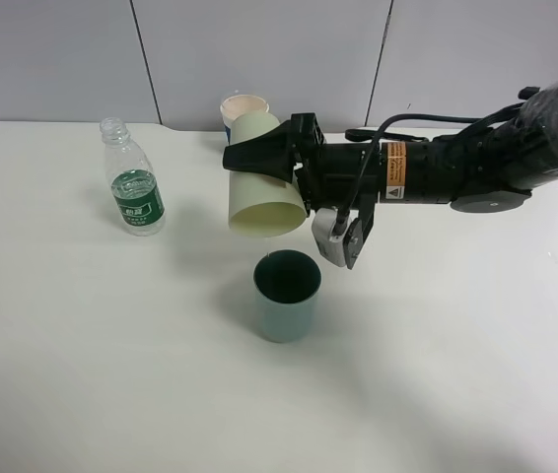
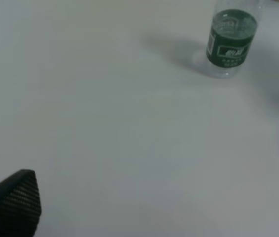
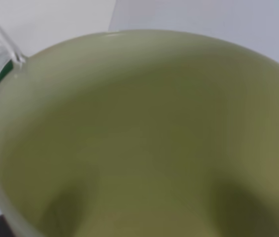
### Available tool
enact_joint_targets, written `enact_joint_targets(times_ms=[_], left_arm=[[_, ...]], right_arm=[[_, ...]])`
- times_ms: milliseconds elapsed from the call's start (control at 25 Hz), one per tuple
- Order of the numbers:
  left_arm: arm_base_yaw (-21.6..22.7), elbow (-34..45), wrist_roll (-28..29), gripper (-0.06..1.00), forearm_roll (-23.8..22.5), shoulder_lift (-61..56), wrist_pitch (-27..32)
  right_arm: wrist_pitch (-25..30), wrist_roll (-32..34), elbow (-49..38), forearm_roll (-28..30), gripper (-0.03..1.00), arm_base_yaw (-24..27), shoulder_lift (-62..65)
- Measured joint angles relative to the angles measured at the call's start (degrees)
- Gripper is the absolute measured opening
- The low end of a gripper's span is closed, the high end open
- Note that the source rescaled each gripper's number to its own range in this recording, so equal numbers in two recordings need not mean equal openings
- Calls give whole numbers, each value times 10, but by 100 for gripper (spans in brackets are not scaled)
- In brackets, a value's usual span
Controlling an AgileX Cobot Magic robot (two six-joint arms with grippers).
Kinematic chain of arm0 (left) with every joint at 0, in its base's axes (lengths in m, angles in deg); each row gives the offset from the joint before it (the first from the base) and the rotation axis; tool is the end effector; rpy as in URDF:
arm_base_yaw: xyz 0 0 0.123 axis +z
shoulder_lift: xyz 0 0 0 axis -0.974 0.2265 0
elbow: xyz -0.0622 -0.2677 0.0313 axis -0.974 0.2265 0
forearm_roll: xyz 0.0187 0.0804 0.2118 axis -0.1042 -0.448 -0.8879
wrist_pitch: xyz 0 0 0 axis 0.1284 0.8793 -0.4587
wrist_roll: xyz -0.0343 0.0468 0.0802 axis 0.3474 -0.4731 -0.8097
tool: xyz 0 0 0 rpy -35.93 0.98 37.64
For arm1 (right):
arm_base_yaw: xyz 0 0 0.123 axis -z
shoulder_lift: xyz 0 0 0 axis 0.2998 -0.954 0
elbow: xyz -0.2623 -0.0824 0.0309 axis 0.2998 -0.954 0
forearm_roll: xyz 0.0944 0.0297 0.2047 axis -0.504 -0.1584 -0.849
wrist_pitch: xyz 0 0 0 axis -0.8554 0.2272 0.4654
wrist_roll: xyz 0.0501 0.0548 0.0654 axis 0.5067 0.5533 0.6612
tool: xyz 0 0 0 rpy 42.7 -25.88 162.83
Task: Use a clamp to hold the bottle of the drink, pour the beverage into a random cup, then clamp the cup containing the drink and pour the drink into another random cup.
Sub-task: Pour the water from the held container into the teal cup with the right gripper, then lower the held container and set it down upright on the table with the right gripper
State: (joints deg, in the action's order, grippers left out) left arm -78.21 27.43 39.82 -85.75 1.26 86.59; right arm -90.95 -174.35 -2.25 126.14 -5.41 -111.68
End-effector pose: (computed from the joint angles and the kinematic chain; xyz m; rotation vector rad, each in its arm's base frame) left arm -0.0112 0.0002 0.2628 0.0310 2.0267 -0.0094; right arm 0.2747 0.2041 0.1817 -1.6986 -0.2464 -0.5092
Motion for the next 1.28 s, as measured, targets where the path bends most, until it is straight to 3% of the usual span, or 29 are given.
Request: enact_joint_targets(times_ms=[200, 440, 560, 640, 800, 920, 1080, 1280], left_arm=[[0, 0, 0, 100, 0, 0, 0], [0, 0, 0, 100, 0, 0, 0], [0, 0, 0, 100, 0, 0, 0], [0, 0, 0, 100, 0, 0, 0], [0, 0, 0, 100, 0, 0, 0], [0, 0, 0, 100, 0, 0, 0], [0, 0, 0, 100, 0, 0, 0], [0, 0, 0, 100, 0, 0, 0]], right_arm=[[0, 32, 0, -16, 0, 0, 0], [0, 233, 0, -128, 0, 0, 0], [0, 403, 0, -214, 0, 0, 0], [0, 550, 0, -271, 0, 0, 0], [6, 825, 0, -340, 0, 0, 0], [37, 953, 0, -366, 0, 0, 0], [114, 1026, 0, -372, 0, 0, 0], [170, 1022, 0, -372, 0, 1, -3]])
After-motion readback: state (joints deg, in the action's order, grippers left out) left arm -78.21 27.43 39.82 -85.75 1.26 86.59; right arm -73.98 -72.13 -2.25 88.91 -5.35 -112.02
